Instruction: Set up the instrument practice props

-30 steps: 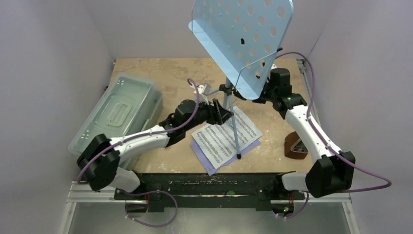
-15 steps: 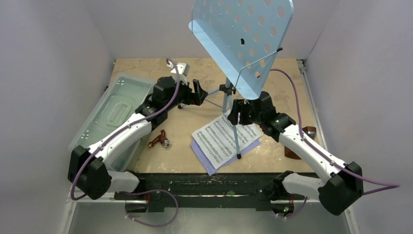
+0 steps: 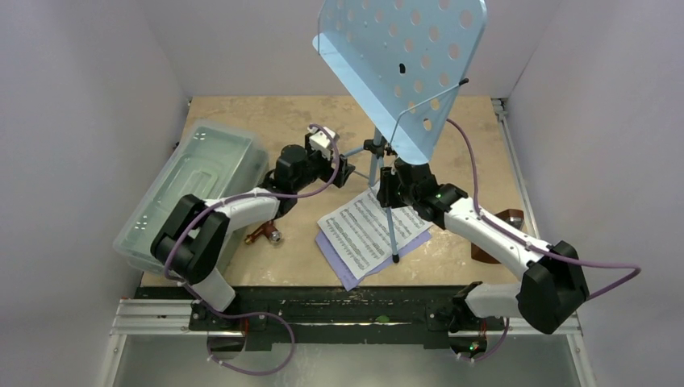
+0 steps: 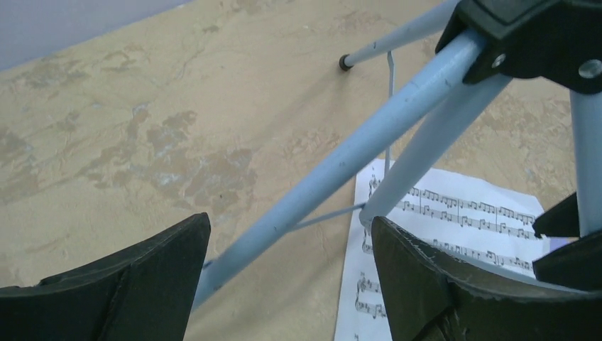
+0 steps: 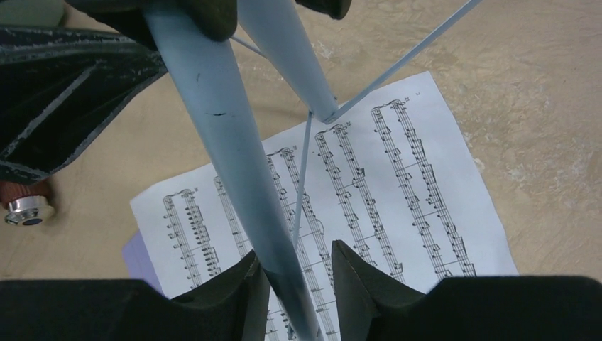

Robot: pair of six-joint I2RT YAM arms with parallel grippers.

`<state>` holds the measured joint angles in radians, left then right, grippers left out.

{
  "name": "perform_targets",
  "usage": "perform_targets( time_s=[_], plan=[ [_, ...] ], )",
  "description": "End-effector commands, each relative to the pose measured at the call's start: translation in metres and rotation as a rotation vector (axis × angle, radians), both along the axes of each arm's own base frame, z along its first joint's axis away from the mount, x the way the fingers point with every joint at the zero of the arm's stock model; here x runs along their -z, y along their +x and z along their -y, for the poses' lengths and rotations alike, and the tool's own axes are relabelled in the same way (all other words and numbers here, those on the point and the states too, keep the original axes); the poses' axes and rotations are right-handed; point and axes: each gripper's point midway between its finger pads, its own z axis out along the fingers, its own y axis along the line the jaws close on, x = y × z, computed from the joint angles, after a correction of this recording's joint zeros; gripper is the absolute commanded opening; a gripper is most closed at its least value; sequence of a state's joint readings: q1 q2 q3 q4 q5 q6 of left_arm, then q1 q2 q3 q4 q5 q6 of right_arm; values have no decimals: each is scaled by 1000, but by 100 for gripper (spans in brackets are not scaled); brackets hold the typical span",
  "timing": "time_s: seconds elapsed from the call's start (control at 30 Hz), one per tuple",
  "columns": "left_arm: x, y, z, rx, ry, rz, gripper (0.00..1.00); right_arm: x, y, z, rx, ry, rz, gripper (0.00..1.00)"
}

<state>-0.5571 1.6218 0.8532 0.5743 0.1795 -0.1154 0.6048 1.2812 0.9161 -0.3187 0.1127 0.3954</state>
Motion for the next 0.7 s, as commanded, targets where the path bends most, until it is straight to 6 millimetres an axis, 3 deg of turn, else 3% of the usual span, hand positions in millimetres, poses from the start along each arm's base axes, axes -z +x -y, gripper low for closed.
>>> perform_targets(
  time_s=[0.0,0.17,0.3,0.5,0.67],
  plan=[
    [-43,28,14,9,-19,192,82,-22,17,-2,57,-8,89,38],
    [-27,30,30,57,-41,150,71,-14,17,2,81,-71,72,29],
    [-17,24,41,75,-41,120,55,-20,14,15,130,-117,53,18],
    [-16,21,49,77,-70,96,37,-51,12,24,140,-106,122,6],
    [-13,7,58,86,-35,113,24,-60,13,39,169,-178,128,0]
  ],
)
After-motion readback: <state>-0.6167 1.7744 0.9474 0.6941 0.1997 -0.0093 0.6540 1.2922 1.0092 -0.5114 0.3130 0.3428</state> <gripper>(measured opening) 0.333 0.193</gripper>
